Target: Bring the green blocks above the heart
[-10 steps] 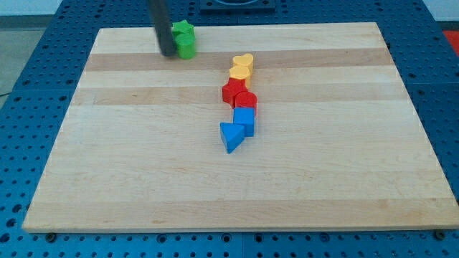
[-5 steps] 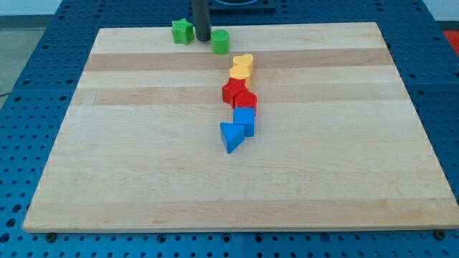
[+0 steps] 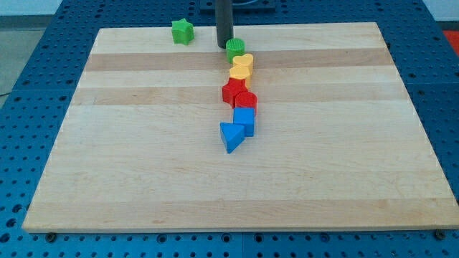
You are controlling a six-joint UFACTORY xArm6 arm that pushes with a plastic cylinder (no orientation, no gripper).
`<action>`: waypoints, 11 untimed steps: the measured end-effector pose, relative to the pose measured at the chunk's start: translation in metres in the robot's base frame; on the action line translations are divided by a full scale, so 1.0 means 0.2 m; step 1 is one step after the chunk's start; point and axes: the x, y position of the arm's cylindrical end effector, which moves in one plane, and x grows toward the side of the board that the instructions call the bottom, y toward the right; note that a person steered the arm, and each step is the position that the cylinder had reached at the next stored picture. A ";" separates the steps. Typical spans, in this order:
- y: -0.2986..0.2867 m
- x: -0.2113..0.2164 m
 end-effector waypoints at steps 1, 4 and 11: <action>0.07 0.05; -0.32 0.01; 0.06 -0.14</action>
